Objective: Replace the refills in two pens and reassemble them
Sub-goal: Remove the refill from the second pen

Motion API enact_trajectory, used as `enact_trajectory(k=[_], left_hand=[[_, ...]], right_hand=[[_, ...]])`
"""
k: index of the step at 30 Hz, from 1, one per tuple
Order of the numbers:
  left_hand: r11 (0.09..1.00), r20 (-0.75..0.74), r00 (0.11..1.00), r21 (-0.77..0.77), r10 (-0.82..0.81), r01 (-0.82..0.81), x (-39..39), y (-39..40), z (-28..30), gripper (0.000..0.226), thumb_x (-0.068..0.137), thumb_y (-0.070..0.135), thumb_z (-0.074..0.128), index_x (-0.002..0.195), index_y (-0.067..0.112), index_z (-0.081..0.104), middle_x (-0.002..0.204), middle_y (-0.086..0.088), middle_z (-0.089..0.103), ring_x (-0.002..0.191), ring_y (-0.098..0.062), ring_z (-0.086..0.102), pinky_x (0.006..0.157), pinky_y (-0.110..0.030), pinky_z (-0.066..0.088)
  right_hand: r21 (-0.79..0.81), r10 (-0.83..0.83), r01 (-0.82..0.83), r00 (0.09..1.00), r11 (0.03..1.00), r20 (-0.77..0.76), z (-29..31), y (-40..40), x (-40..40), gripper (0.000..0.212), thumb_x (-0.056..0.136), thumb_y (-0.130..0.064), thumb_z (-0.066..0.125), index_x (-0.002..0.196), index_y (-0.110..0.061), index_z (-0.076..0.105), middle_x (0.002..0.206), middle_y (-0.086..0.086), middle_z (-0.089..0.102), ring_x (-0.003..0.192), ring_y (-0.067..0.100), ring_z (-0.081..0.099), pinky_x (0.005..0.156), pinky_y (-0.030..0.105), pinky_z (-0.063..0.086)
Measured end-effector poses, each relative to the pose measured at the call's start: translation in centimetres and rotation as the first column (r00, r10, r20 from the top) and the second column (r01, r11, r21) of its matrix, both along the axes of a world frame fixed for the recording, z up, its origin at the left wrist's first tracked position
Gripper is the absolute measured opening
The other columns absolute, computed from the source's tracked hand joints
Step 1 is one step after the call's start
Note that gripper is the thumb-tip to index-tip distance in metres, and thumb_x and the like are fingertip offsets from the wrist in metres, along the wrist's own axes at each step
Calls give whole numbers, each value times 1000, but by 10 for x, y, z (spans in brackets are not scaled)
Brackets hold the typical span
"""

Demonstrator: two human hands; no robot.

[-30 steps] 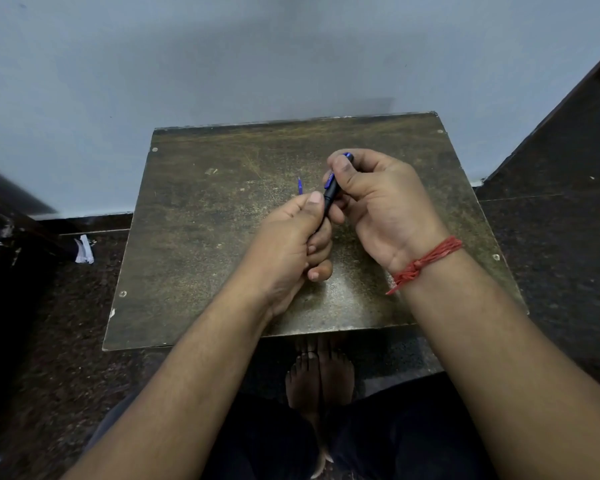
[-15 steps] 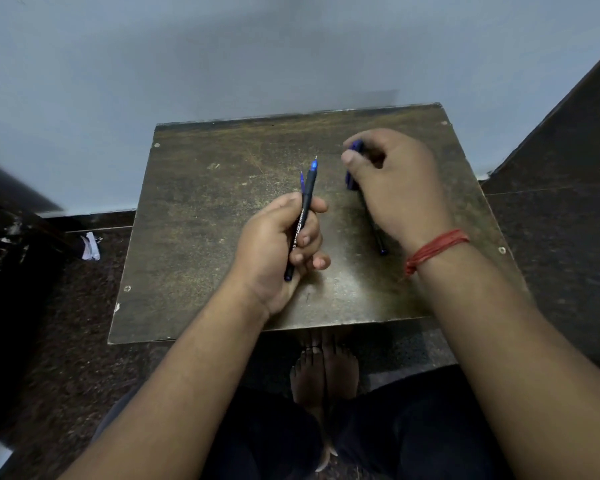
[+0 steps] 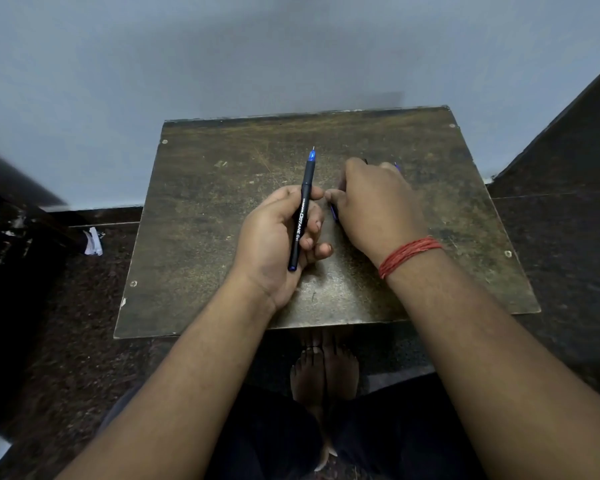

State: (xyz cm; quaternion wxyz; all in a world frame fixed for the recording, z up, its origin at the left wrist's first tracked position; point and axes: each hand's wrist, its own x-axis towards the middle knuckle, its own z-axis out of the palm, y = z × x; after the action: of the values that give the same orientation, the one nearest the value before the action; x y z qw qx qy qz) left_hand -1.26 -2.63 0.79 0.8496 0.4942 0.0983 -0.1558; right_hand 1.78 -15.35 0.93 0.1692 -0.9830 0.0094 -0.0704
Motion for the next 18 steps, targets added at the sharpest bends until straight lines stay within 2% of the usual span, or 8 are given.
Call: enact_trajectory(k=[3, 5, 8, 10, 14, 18], left_hand=[[999, 17, 1000, 37, 0, 0, -1, 1, 0, 22, 102, 17, 40, 96, 9, 59, 56, -1, 48, 42, -9, 35, 43, -25, 42], [998, 32, 999, 62, -3, 1, -1, 1, 1, 23, 103, 17, 40, 96, 8, 60, 57, -2, 48, 42, -9, 36, 44, -25, 43], [994, 61, 998, 107, -15, 8, -2, 0, 2, 24, 104, 16, 38, 96, 8, 59, 56, -2, 49, 42, -10, 35, 44, -25, 43], [992, 80, 996, 125, -25, 15, -2, 0, 2, 24, 105, 16, 38, 97, 7, 59, 56, -3, 49, 42, -10, 34, 44, -24, 43], [984, 116, 991, 170, -65, 45, -4, -3, 1, 24, 106, 17, 38, 99, 5, 57, 57, -4, 48, 42, -10, 32, 44, -26, 43], [982, 126, 988, 178, -84, 61, -6, -7, 1, 23, 106, 17, 37, 100, 3, 54, 54, -3, 46, 41, -10, 29, 42, -24, 40]], right_hand=[[61, -16, 12, 998, 998, 65, 5, -4, 1, 19, 99, -33, 55, 97, -15, 58, 78, 1, 55, 97, 25, 54, 68, 33, 38], [223, -58, 31, 992, 974, 115, 11, -8, 1, 17, 100, -32, 52, 91, -18, 57, 75, -4, 53, 86, 22, 54, 65, 32, 35], [538, -135, 39, 981, 842, 140, 15, -13, 0, 21, 99, -32, 53, 87, -17, 59, 77, 3, 67, 73, 22, 63, 63, 38, 50], [621, -138, 41, 985, 782, 108, 16, -15, -1, 24, 99, -36, 54, 87, -18, 63, 76, 2, 70, 69, 16, 64, 66, 37, 54], [755, -16, 30, 1000, 655, -27, 15, -12, -2, 27, 95, -42, 62, 87, -17, 68, 73, -5, 70, 61, -2, 56, 61, 22, 46], [903, 55, 31, 997, 428, -61, 12, -6, -4, 20, 91, -26, 72, 81, -10, 64, 64, 1, 62, 50, 4, 54, 49, 19, 40]])
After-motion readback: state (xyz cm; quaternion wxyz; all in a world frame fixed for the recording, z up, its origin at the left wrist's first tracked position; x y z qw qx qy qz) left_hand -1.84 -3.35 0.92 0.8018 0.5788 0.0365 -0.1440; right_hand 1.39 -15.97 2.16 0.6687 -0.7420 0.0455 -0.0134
